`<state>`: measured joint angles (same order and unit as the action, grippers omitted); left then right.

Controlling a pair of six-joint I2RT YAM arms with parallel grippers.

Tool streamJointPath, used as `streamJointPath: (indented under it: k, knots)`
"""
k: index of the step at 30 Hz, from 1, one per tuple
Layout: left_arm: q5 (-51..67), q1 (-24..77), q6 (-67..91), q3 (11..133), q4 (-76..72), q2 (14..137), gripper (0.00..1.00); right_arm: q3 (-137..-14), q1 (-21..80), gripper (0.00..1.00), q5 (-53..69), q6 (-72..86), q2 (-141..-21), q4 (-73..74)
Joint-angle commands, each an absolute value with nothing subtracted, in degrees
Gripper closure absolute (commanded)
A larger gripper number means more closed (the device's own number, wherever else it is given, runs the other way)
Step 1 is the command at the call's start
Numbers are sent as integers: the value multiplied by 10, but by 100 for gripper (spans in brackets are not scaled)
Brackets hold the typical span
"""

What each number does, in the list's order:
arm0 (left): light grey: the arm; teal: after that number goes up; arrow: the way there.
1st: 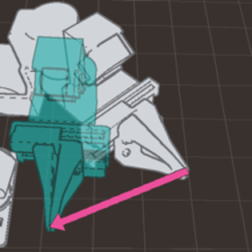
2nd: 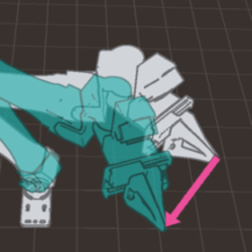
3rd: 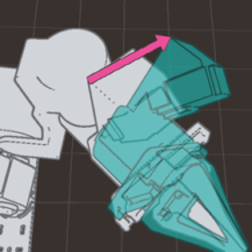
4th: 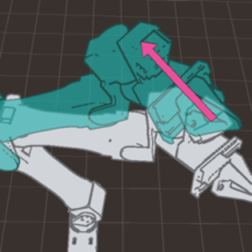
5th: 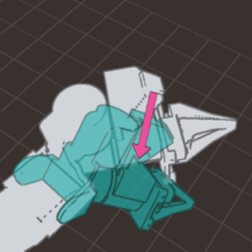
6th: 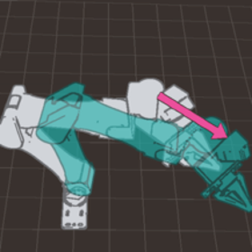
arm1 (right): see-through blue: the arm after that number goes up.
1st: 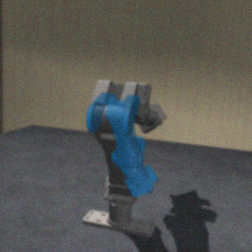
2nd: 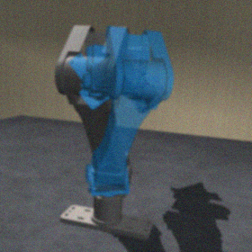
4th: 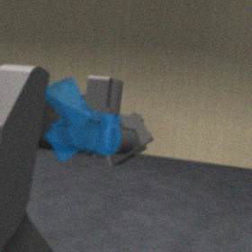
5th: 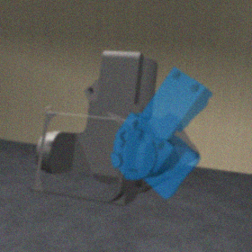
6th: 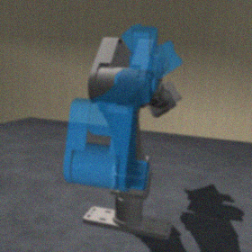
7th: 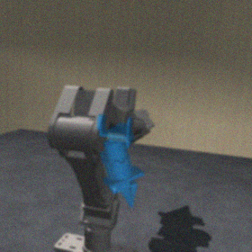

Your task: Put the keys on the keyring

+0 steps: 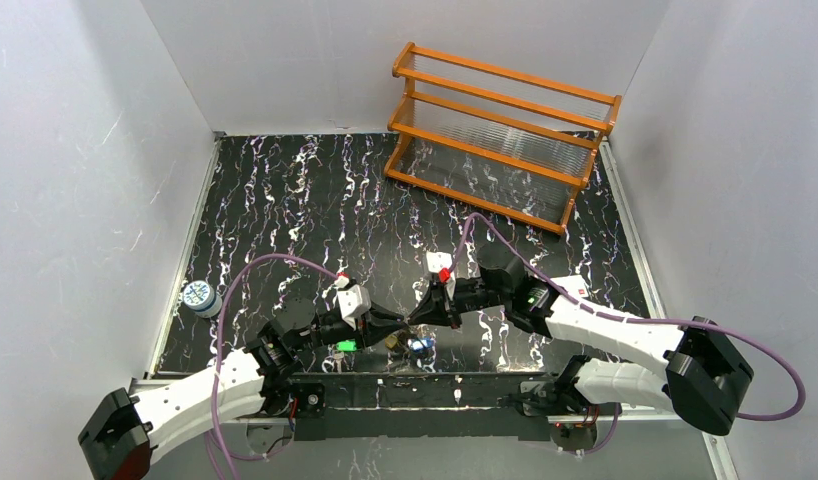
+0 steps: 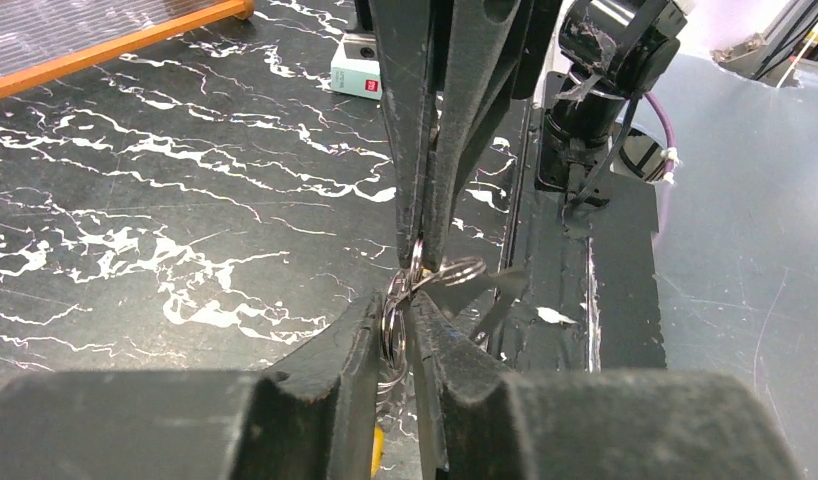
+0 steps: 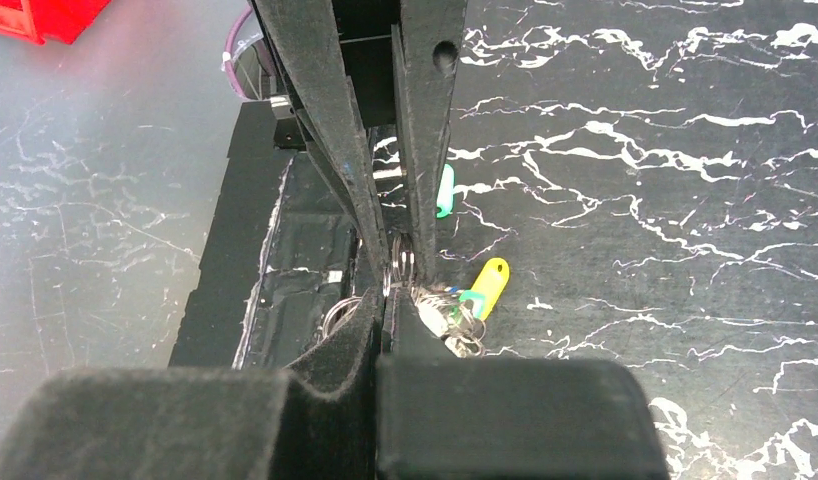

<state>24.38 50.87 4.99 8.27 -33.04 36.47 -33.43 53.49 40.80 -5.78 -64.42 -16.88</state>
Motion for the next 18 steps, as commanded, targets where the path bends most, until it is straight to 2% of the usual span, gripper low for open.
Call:
streamJointPath:
  k: [1,6,13,18]
  knots:
    - [222,509,57,94,-356,361,83,-327,538,99,427,-40,-631,-210]
    - [220,509,60,92,-367,358,83,-314,538,99,433,-25,-630,-239]
    - [225,510,63,90,-374,356,97,-305,538,99,440,-7,-632,-268]
    - [230,510,65,91,-376,355,84,-305,538,99,437,-7,-631,-267]
